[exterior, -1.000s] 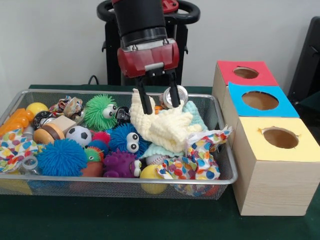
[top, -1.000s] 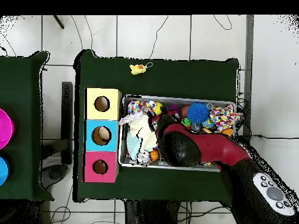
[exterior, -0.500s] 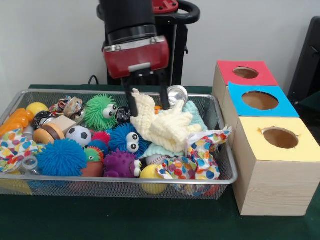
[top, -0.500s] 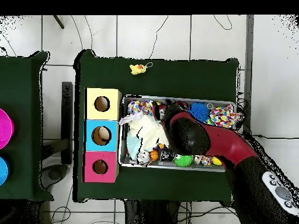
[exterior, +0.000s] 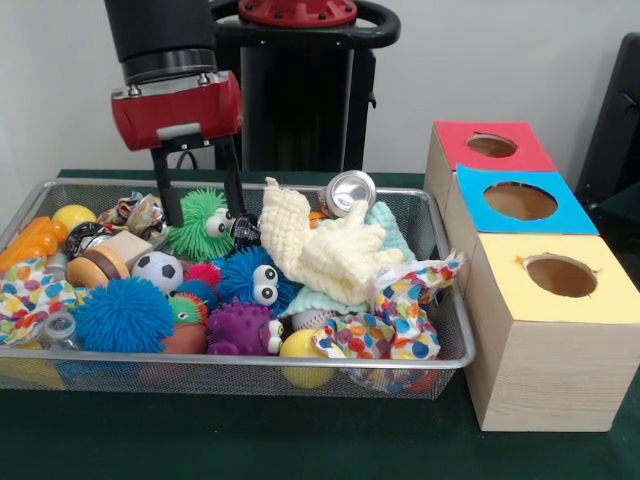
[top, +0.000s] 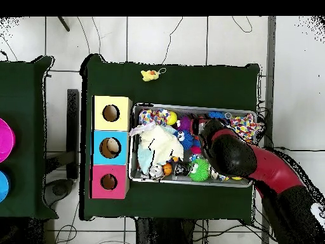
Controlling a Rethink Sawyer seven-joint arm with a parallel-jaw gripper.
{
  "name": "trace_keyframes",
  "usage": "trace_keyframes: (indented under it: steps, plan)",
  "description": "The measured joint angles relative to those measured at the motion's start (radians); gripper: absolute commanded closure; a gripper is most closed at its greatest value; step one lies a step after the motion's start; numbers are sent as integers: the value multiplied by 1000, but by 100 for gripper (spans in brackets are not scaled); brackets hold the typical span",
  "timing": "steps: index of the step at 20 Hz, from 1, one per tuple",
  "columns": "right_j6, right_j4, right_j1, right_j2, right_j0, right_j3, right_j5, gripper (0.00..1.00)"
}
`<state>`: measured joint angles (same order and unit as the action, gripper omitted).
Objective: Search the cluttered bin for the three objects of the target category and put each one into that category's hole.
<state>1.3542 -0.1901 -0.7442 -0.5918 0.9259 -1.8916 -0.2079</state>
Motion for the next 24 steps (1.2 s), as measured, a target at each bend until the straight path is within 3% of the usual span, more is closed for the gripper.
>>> trace_keyframes:
  steps: [11, 24]
  plan:
    - [0, 21, 1, 0, -45, 0, 0, 0]
    - [0, 49, 1, 0, -47, 0, 0, 0]
